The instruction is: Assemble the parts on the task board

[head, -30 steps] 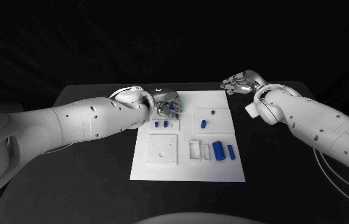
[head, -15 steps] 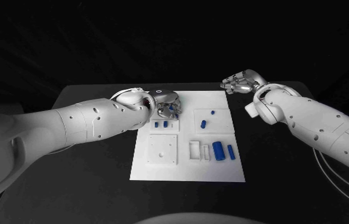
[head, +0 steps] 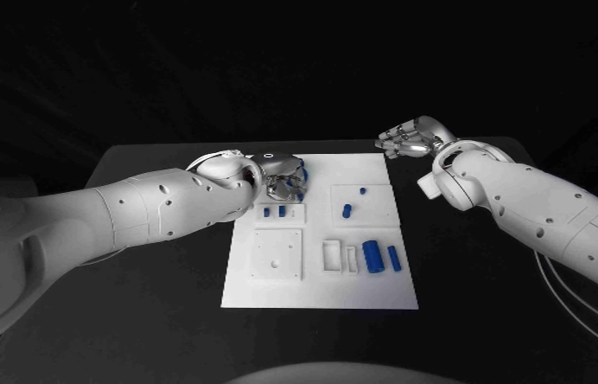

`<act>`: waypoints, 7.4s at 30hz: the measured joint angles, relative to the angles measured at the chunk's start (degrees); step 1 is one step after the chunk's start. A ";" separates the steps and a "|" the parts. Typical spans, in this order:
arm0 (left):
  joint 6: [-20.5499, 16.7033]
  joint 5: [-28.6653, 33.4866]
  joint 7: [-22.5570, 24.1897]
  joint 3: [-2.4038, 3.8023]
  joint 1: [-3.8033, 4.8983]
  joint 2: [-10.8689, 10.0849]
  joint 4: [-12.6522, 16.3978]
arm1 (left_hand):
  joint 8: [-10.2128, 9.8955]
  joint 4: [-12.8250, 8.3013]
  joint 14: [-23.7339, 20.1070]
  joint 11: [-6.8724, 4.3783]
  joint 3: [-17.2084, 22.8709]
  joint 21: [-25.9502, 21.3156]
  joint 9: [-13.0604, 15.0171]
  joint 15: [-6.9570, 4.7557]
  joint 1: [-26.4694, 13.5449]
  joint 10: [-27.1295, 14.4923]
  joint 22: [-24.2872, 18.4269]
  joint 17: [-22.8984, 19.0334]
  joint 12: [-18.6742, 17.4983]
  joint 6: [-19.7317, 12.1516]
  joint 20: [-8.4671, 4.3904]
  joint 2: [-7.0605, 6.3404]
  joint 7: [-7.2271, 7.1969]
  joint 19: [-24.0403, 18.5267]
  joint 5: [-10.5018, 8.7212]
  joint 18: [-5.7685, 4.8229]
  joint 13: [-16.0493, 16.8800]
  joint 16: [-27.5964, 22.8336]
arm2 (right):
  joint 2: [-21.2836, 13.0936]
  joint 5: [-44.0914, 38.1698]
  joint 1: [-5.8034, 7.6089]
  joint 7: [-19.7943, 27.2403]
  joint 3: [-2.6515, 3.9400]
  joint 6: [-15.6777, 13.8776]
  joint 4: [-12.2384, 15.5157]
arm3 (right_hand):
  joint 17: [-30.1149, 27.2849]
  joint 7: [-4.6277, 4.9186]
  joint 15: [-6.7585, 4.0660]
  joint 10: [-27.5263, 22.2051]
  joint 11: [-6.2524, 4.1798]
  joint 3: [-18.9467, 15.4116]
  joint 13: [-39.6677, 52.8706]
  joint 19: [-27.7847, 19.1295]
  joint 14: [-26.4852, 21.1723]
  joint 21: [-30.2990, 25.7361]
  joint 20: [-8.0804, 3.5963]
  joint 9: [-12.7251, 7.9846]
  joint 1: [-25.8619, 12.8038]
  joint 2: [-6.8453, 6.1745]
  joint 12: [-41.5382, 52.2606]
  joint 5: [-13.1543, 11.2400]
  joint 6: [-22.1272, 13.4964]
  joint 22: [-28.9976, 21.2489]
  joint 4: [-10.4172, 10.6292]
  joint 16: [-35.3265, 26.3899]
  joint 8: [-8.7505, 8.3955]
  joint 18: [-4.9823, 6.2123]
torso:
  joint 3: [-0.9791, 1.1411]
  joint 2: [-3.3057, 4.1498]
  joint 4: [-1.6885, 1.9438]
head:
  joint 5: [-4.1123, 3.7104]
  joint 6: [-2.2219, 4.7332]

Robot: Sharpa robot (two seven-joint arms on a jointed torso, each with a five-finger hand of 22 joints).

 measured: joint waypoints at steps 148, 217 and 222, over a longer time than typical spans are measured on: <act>2.98 4.93 -1.06 2.65 0.43 -8.69 5.15 | -0.32 -2.85 0.71 -1.12 6.38 6.64 -0.05 -0.71 -0.76 5.38 0.01 -0.22 -0.22 2.75 -1.01 2.08 -0.31 -2.47 -0.01 -0.93 0.02 4.66 | -0.20 0.26 -0.01 0.12 -0.01 0.88 -0.47 | 0.02 0.00 0.00 0.00 0.00 0.00 0.00 0.00 0.00 0.00 0.00 0.00 0.01 0.00 0.00 0.00 0.00 0.00 0.00 0.00 0.00 0.00 | 0.03 -0.01 0.01 | 0.47 0.23; 4.99 4.24 -1.84 1.48 0.29 -7.45 4.10 | -0.44 -2.73 0.06 -0.70 5.95 6.86 -0.05 -0.50 -0.68 4.35 0.01 -0.36 -0.22 1.16 -1.01 2.01 0.42 -2.88 -0.23 -0.44 0.01 4.66 | 0.06 0.28 -0.02 0.15 -0.01 1.07 -0.93 | 0.02 0.00 0.00 0.00 0.00 -0.16 0.00 0.00 0.00 0.00 0.00 0.00 -0.16 0.17 0.00 0.00 0.00 0.00 -0.16 0.00 0.00 0.00 | 0.00 -0.02 0.00 | -0.02 -0.20; 5.06 4.14 -1.89 1.27 0.04 -7.50 4.08 | -0.29 -2.61 0.06 -0.70 6.27 6.86 -0.24 -0.50 -0.58 4.35 0.01 -0.36 -0.22 -1.58 -1.00 1.31 0.12 -2.88 -0.23 -0.41 0.01 5.11 | 0.05 0.28 -0.02 0.15 -0.01 1.08 -0.96 | 0.02 0.00 0.00 0.00 0.00 -0.16 0.00 0.00 0.00 0.00 0.00 0.00 -0.21 0.22 0.00 0.00 0.00 0.00 -0.16 0.00 0.00 0.00 | -0.01 -0.02 0.00 | -0.13 -0.14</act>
